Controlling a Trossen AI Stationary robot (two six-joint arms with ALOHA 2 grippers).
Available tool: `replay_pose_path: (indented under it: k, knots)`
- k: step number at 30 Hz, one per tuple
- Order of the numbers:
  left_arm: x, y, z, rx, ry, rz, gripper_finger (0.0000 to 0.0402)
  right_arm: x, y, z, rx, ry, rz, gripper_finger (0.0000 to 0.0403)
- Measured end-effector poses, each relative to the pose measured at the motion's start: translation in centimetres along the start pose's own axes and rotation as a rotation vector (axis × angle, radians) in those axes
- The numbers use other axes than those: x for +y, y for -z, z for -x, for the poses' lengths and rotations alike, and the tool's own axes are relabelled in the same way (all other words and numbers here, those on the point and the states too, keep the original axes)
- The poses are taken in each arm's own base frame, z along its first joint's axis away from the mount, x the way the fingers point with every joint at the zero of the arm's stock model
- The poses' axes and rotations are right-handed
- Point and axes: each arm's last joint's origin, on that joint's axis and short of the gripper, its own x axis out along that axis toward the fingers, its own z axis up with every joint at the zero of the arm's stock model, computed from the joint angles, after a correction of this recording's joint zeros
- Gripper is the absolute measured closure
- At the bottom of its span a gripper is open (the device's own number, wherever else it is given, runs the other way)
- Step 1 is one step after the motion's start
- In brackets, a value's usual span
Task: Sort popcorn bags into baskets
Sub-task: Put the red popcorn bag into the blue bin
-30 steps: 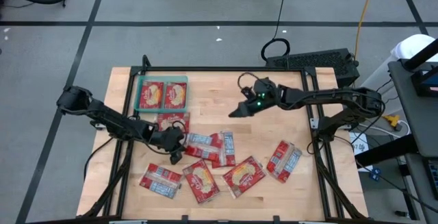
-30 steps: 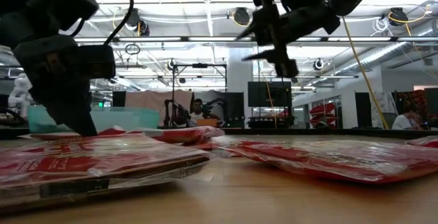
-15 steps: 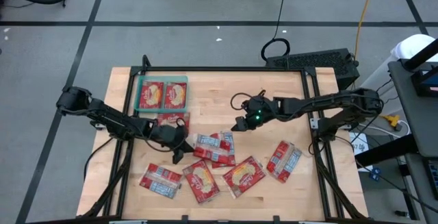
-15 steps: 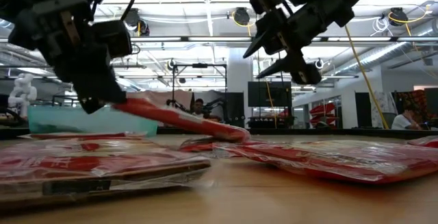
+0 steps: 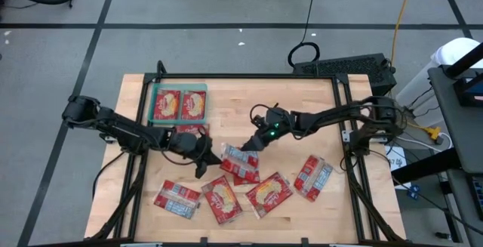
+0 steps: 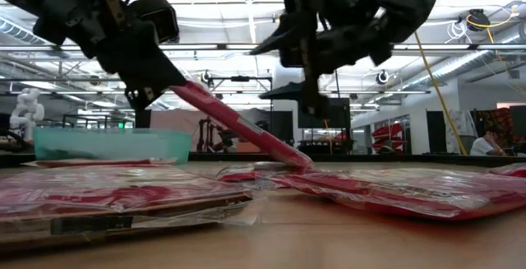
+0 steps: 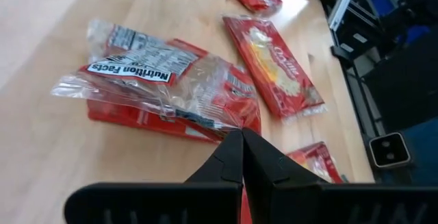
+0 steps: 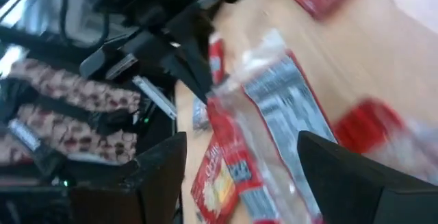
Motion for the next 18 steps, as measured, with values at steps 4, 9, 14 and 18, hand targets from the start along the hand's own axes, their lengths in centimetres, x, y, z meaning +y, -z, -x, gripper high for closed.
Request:
replay_pose_path:
  k: [4, 9, 14, 18]
  knots:
    - [0.3, -0.5, 0.0, -0.005, -0.010, -0.037, 0.0401, -1.4, -0.9, -0.4, -0.015, -0.051, 0.143, 0.0133]
    - [0.9, -0.8, 0.1, -0.011, -0.029, -0.040, 0.0401, -4.9, -2.1, -0.3, 0.034, -0.069, 0.209, 0.0134]
    - [1.0, -0.9, 0.1, -0.009, -0.023, -0.069, 0.0401, -7.1, -2.8, -1.6, 0.153, -0.223, 0.221, 0.0134]
    - [1.0, -0.9, 0.1, -0.004, -0.017, -0.079, 0.0401, -7.6, -3.3, -3.2, 0.206, -0.267, 0.220, 0.0140]
